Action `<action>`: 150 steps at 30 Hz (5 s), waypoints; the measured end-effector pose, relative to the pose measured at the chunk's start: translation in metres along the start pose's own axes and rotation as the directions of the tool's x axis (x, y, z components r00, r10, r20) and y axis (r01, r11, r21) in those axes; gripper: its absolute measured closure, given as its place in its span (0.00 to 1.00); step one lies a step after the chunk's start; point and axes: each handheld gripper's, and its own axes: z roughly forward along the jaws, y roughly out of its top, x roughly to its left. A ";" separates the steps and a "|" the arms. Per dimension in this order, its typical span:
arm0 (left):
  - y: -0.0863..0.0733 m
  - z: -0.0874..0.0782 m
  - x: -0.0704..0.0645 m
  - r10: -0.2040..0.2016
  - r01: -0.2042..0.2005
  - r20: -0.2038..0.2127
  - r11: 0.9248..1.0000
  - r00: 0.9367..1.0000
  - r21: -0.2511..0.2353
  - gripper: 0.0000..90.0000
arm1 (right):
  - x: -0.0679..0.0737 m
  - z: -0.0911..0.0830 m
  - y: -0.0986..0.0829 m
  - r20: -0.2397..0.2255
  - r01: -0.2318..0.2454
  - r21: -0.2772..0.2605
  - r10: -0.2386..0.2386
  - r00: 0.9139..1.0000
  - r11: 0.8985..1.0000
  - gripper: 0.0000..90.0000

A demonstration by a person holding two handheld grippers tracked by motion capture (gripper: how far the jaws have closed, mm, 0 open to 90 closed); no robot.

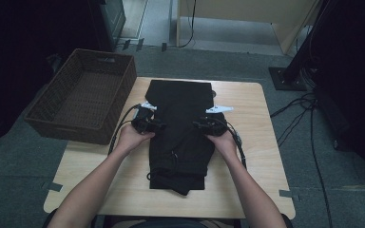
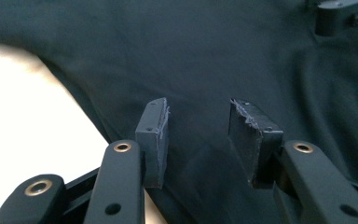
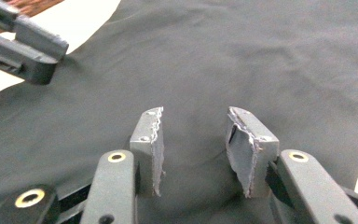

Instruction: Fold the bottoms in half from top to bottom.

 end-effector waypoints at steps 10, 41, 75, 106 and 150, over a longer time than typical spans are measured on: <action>0.008 0.023 0.008 -0.028 0.028 0.025 1.000 0.999 0.010 0.73 | -0.006 0.028 0.004 0.031 -0.024 0.049 0.022 0.999 0.998 0.65; -0.041 0.004 -0.023 -0.075 0.077 0.091 0.997 0.993 -0.019 0.75 | 0.017 -0.001 -0.041 0.012 0.014 0.012 -0.014 1.000 1.000 0.68; -0.001 -0.002 0.016 -0.128 0.129 0.047 0.991 0.991 -0.028 0.50 | -0.032 -0.019 -0.026 0.006 -0.084 0.014 0.084 0.996 0.996 0.53; 0.032 0.034 0.065 -0.204 0.204 -0.012 0.979 0.979 -0.017 0.51 | -0.084 0.038 0.009 0.058 -0.187 -0.032 0.188 0.980 0.982 0.48; 0.063 -0.040 0.027 -0.052 0.063 0.054 0.972 0.997 -0.226 0.96 | -0.039 -0.031 0.057 0.060 -0.012 -0.133 0.020 0.998 0.991 0.92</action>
